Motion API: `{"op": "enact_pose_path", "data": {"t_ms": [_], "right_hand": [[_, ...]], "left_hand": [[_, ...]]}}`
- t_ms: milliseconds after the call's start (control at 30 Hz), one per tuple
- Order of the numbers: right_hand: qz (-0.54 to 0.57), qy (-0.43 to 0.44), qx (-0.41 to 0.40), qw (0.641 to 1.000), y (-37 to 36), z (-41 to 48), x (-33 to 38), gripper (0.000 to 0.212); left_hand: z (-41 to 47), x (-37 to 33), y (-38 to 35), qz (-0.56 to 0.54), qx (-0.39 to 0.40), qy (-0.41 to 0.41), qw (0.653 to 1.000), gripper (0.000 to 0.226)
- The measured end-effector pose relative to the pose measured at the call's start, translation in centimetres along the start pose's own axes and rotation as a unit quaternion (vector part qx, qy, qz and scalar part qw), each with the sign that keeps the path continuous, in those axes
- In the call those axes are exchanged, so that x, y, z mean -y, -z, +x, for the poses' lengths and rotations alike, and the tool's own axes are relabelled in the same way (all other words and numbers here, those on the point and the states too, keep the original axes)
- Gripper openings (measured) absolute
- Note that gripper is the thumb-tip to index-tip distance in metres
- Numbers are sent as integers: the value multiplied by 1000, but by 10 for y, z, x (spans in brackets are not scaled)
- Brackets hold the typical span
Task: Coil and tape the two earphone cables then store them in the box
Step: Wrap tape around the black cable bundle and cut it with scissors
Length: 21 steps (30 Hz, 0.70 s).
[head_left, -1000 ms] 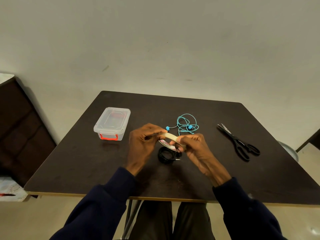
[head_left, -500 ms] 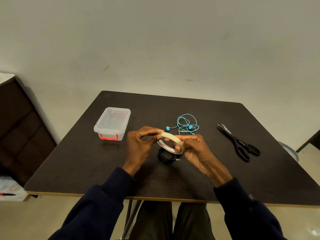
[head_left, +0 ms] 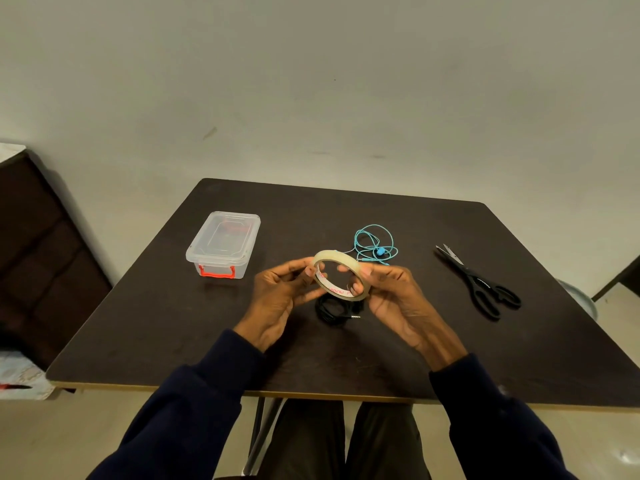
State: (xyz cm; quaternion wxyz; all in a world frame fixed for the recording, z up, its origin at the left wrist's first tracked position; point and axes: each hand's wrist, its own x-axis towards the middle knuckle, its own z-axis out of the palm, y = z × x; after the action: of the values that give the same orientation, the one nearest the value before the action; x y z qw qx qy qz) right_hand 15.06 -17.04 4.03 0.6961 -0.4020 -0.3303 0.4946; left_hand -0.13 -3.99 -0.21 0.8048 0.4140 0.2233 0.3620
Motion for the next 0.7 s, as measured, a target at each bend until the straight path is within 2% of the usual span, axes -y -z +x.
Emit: {"op": "enact_pose_path", "data": {"t_ms": [167, 267, 333, 400, 467, 567, 700], "right_hand": [[-28, 5, -30, 999, 5, 5, -3, 22], [-93, 4, -46, 995, 4, 8, -4, 26], [-122, 1, -52, 991, 5, 9, -5, 35], [-120, -2, -51, 991, 5, 10, -5, 33], [-111, -2, -40, 993, 3, 10, -5, 27], [-79, -2, -26, 997, 2, 9, -4, 22], [-50, -7, -23, 998, 3, 7, -5, 19]], "left_hand": [[3, 0, 5, -5, 62, 28, 998, 37], [2, -5, 3, 64, 93, -19, 993, 40], [1, -8, -4, 137, 85, -63, 985, 34], [0, -10, -10, 174, 70, -92, 978, 26], [0, -10, -11, 164, 56, -89, 981, 24], [0, -8, -9, 117, 31, -46, 992, 32], [-1, -9, -7, 67, 22, -3, 998, 29]]}}
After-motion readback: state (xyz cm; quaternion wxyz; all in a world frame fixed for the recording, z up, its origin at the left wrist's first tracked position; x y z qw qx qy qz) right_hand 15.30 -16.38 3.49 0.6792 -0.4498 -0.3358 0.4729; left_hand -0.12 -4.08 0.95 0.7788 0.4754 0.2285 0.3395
